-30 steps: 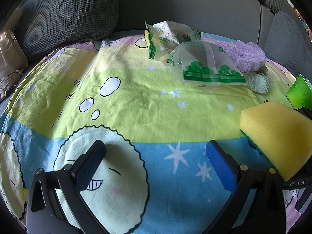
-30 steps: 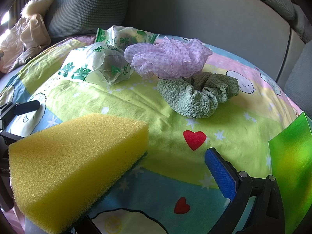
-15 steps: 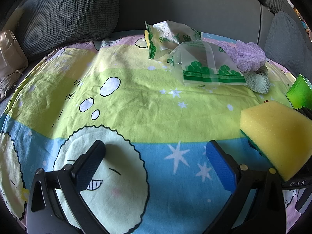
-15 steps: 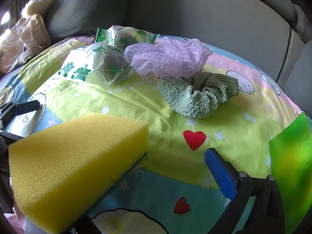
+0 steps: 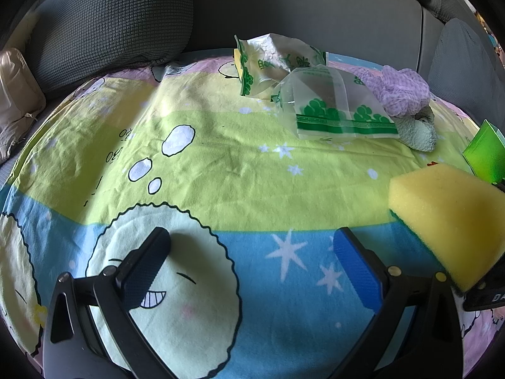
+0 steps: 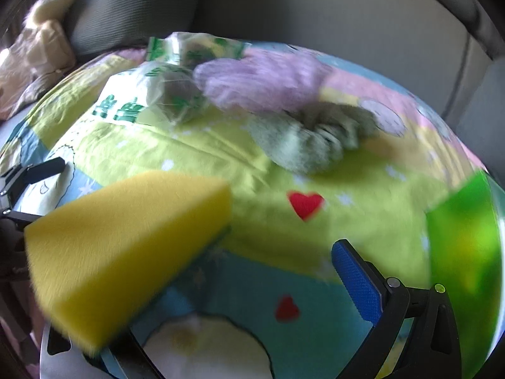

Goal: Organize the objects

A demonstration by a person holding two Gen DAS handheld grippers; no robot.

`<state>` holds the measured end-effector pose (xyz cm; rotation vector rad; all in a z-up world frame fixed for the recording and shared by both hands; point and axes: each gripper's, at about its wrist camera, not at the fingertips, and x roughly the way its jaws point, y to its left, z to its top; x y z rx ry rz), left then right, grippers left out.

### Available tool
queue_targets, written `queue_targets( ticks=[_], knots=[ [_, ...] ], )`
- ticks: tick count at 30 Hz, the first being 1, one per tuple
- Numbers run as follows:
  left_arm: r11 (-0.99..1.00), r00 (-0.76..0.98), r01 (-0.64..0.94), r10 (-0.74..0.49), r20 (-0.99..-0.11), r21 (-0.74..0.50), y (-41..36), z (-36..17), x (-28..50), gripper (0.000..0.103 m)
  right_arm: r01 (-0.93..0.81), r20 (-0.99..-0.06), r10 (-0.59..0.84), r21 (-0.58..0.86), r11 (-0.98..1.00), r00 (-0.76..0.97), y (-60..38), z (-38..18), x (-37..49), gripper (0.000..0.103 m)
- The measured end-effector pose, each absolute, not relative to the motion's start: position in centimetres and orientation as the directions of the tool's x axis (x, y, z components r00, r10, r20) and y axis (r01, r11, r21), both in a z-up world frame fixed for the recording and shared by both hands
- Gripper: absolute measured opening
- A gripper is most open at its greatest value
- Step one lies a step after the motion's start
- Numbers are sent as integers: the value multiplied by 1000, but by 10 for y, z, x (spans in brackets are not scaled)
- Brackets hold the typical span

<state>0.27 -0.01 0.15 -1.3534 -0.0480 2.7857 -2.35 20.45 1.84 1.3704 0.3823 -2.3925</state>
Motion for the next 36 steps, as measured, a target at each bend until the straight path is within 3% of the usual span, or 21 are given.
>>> queue_targets(
  ticks=[4, 7, 11, 16, 21, 24, 26, 27, 28, 29, 32, 36],
  knots=[
    [-999, -608, -26, 53, -793, -47, 0, 2, 1, 103, 420, -854, -216, -3, -908, -473, 222, 41, -8, 103],
    [-998, -596, -24, 58, -801, -54, -2, 3, 0, 102, 344, -844, -171, -17, -939, -509, 233, 58, 0, 103],
    [-993, -554, -5, 102, -826, -119, -9, 16, 7, 97, 284, -784, -276, 133, -949, -555, 253, 91, 14, 103],
    [-980, -626, 56, 115, -771, -191, -21, 70, 16, 97, 195, -681, -348, 294, -936, -644, 274, 137, 24, 103],
    [-901, -660, 72, 279, -697, -428, -18, 100, 23, 97, 141, -635, -432, 456, -879, -640, 281, 138, 15, 103],
    [-858, -637, 59, 362, -681, -511, -7, 97, 28, 94, 136, -680, -417, 428, -893, -603, 274, 123, 14, 86],
    [-844, -606, 57, 395, -691, -533, 4, 88, 29, 83, 144, -706, -422, 420, -896, -568, 270, 111, 10, 63],
    [-824, -587, 46, 436, -683, -565, 9, 81, 29, 79, 137, -717, -431, 431, -892, -547, 269, 103, 8, 59],
    [-805, -558, 36, 475, -680, -592, 14, 73, 27, 69, 127, -727, -442, 446, -886, -526, 269, 96, 8, 54],
    [-790, -516, 41, 507, -690, -611, 20, 63, 25, 57, 123, -735, -453, 459, -880, -505, 269, 90, 7, 50],
    [-804, -421, 49, 522, -742, -593, 38, 44, 21, 37, 129, -741, -470, 470, -873, -480, 269, 81, 10, 48],
    [-792, -394, 28, 552, -735, -610, 51, 39, 20, 34, 110, -742, -508, 517, -849, -438, 271, 70, 8, 35]
  ],
)
